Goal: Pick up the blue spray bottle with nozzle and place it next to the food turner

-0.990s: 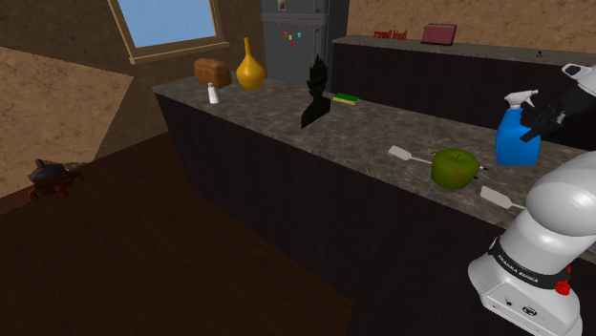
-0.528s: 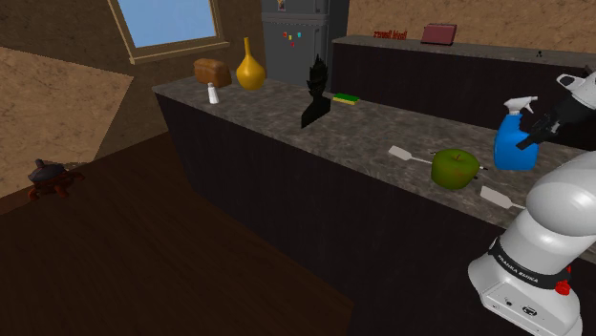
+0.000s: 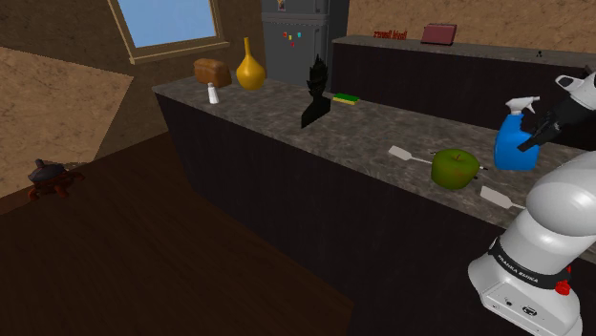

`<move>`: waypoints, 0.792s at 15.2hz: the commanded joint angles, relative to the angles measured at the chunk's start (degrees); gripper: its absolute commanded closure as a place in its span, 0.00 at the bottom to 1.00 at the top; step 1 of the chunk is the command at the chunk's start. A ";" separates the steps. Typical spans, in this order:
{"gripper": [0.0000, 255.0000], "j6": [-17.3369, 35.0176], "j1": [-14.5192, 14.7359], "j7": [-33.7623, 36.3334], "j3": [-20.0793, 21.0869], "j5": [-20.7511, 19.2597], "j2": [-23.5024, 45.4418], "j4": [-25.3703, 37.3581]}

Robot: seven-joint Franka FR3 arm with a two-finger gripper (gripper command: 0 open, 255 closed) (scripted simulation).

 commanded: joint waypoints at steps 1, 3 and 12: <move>0.00 -0.02 0.00 0.00 -0.03 -0.01 0.02 -0.05; 0.00 -0.01 0.03 0.00 -0.04 -0.01 0.03 -0.03; 0.00 -7.88 -2.10 -1.21 5.46 3.63 -2.41 4.36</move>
